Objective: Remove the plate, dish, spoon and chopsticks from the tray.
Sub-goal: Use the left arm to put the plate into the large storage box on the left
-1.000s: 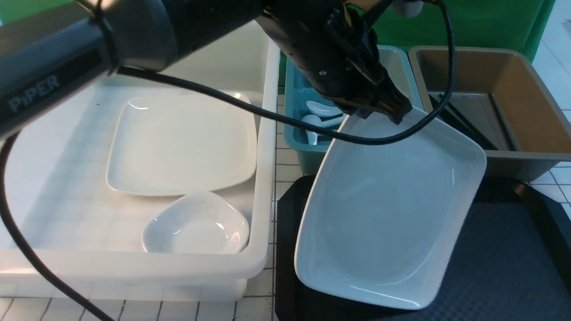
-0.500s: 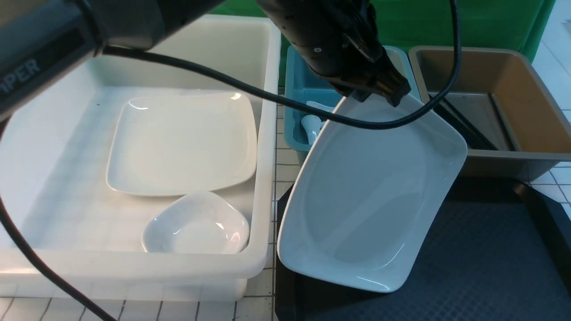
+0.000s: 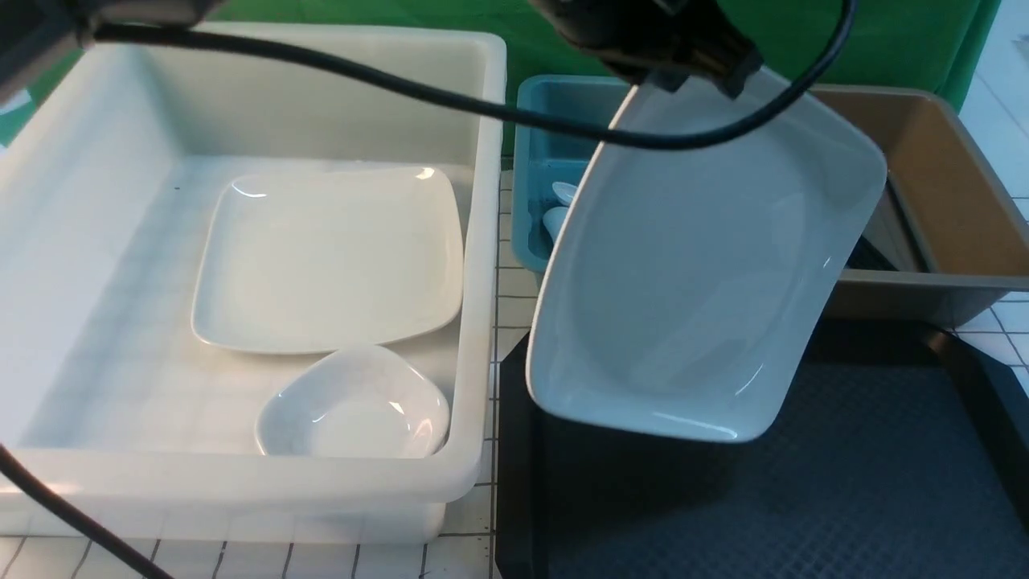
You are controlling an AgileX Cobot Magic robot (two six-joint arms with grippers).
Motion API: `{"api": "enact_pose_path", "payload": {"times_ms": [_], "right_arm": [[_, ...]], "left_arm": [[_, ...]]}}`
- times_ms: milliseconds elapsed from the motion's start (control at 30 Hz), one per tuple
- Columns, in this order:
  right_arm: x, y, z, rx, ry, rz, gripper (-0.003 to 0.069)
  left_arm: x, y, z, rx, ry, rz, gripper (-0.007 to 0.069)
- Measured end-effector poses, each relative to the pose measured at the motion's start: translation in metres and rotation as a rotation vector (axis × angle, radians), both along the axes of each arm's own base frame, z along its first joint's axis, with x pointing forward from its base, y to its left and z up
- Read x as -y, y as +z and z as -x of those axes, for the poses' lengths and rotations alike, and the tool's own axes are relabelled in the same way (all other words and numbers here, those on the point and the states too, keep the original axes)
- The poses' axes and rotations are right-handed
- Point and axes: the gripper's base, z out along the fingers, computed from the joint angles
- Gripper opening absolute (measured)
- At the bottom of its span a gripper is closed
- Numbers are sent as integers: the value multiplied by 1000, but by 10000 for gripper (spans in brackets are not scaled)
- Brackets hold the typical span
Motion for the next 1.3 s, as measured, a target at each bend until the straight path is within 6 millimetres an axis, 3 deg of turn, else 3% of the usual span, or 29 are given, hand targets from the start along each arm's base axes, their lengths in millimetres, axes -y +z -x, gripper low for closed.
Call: {"api": "enact_pose_path", "payload": {"times_ms": [133,333,400,533,633,667,733,833,967,1000,1133,1200,1300], "right_arm": [[0,0,0,0,0,0,163],[0,0,0,0,0,0,163],[0,0,0,0,0,0,165],[0,0,0,0,0,0,165],[0,0,0,0,0,0,165],[0,0,0,0,0,0,165],[0,0,0,0,0,0,165],[0,0,0,0,0,-1,165],[-1,0,0,0,3,-9,165],[-1,0,0,-1,6,-18,165],[-2,1,0,0,9,-26,157],[-2,1,0,1,8,-26,157],[-2,1,0,0,9,-29,157]], "left_arm": [[-12,27,-1,60,29,57,-19],[-61,65,-15,102,155,141,-19],[-91,77,-23,120,233,158,-19],[-144,82,-41,110,356,179,-15],[-168,82,-49,105,403,192,-14],[-191,82,-55,99,449,216,-15],[-216,83,-59,90,485,261,-15],[-268,85,-63,99,537,328,-13],[-300,80,-66,89,539,360,-13],[-314,73,-72,66,543,365,-13],[-337,46,-93,0,559,362,-13],[-342,36,-101,-28,557,371,-11],[-349,2,-127,-96,507,376,-8]]}}
